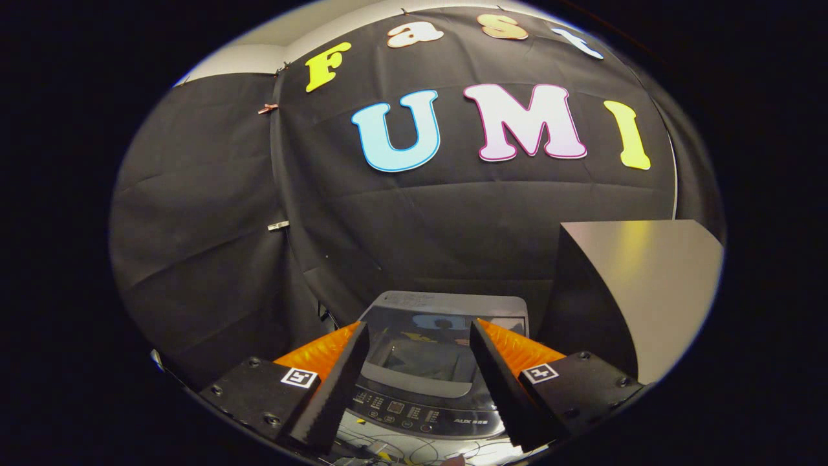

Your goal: Put the clothes into the washing machine and then close the washing machine lid.

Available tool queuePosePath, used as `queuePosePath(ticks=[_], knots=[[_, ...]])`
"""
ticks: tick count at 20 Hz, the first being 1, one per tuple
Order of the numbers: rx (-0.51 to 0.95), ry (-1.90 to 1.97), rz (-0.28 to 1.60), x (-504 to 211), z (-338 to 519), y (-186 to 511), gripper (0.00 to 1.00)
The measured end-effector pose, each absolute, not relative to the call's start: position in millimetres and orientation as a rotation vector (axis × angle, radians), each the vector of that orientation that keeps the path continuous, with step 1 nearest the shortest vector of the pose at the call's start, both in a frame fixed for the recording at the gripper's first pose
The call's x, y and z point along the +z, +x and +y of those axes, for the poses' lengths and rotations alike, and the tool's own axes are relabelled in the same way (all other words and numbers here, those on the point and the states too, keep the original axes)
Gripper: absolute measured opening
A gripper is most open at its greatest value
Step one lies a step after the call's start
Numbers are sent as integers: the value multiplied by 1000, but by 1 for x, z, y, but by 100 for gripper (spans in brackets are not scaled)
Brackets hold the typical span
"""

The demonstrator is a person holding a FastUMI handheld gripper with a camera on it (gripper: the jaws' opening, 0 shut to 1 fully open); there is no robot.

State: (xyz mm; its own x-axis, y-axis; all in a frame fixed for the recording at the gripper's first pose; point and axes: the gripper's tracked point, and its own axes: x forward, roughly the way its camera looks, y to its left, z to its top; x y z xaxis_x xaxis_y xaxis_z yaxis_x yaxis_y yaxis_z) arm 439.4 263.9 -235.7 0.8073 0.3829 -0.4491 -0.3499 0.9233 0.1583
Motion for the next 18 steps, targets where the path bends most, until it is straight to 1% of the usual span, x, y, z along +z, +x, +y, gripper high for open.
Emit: queuePosePath(ticks=[6, 18], knots=[[359, 73, 450, -218, 247, 445, 99], [371, 48, 432, -213, 258, 442, 99]])
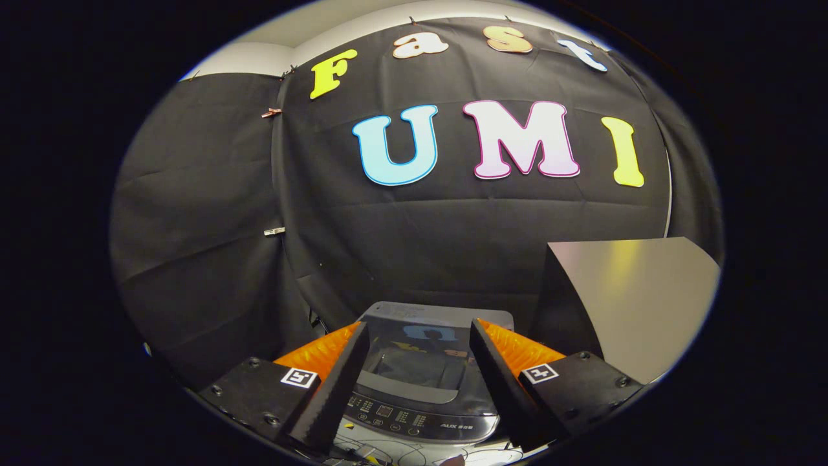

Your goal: Put the clothes into the washing machine and then close the washing machine lid.

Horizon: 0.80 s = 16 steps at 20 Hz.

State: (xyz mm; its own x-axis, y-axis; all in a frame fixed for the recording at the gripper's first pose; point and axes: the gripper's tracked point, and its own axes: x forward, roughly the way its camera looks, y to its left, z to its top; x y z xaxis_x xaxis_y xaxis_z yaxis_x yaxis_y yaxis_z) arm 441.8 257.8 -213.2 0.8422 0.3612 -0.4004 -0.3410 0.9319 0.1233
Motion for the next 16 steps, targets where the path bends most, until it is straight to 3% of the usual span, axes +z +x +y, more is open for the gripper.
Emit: queuePosePath(ticks=[16], knots=[[373, 28, 437, -212, 257, 439, 99]])
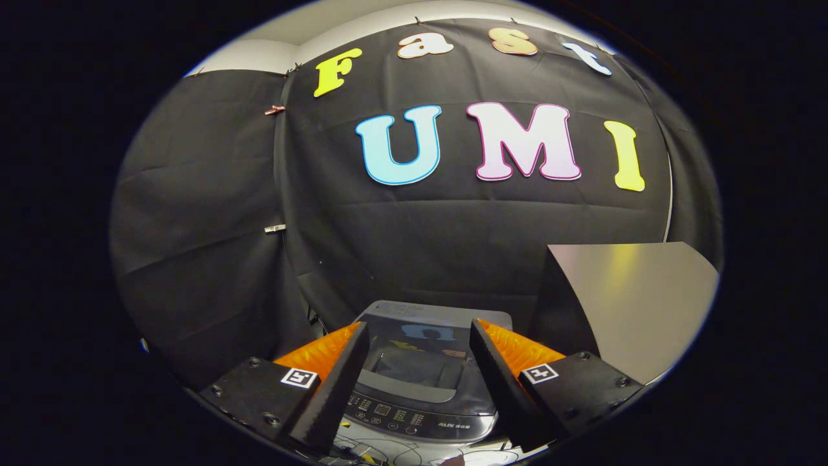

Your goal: Put the clothes into the washing machine and then close the washing machine lid.

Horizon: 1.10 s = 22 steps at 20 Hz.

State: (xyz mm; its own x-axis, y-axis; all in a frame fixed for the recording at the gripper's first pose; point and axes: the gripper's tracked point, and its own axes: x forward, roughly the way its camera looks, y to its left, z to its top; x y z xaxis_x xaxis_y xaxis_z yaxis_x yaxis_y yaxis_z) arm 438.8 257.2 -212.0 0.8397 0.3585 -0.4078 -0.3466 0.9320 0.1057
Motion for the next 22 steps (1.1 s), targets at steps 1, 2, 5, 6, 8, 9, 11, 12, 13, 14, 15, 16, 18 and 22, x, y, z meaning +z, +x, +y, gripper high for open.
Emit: queuePosePath(ticks=[1, 2, 5, 6, 8, 9, 11, 12, 13, 14, 15, 16, 18, 22], knots=[[373, 30, 437, -212, 258, 439, 99], [372, 33, 436, -211, 258, 439, 99], [377, 34, 432, -210, 261, 437, 99], [380, 34, 430, -209, 262, 437, 99], [386, 40, 431, -208, 264, 435, 99], [388, 42, 432, -207, 265, 435, 99], [388, 39, 430, -206, 264, 435, 99], [387, 39, 430, -205, 264, 435, 99], [386, 41, 430, -205, 264, 435, 99], [385, 42, 430, -205, 263, 435, 99], [385, 42, 429, -204, 263, 434, 99], [385, 42, 425, -203, 262, 434, 99], [389, 39, 420, -201, 263, 432, 99], [393, 41, 420, -199, 264, 431, 99]])
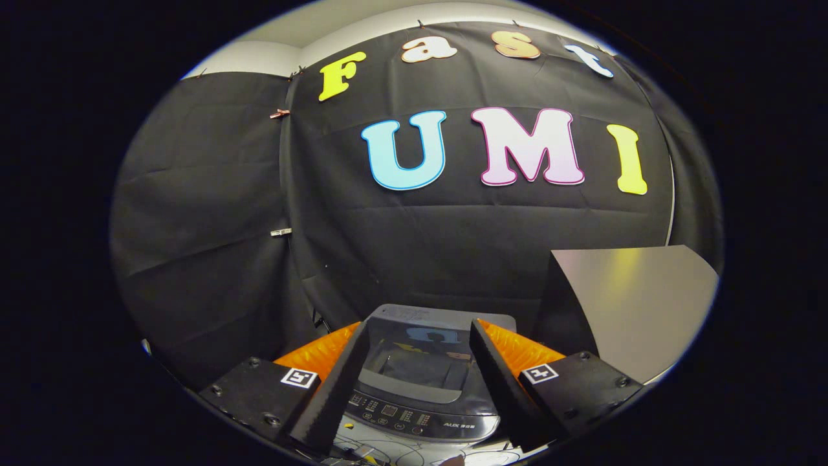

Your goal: Put the clothes into the washing machine and then close the washing machine lid.

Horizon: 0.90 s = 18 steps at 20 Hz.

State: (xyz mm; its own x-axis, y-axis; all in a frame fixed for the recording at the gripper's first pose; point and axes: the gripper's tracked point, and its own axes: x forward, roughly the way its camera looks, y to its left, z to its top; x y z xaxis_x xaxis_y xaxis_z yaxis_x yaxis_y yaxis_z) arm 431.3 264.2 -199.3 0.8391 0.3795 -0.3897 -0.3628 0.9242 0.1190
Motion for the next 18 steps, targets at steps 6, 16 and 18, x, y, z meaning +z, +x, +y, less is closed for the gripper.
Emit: queuePosePath(ticks=[6, 16, 18], knots=[[395, 41, 423, -201, 267, 431, 99], [401, 37, 423, -200, 270, 428, 99], [404, 35, 421, -199, 271, 427, 99]])
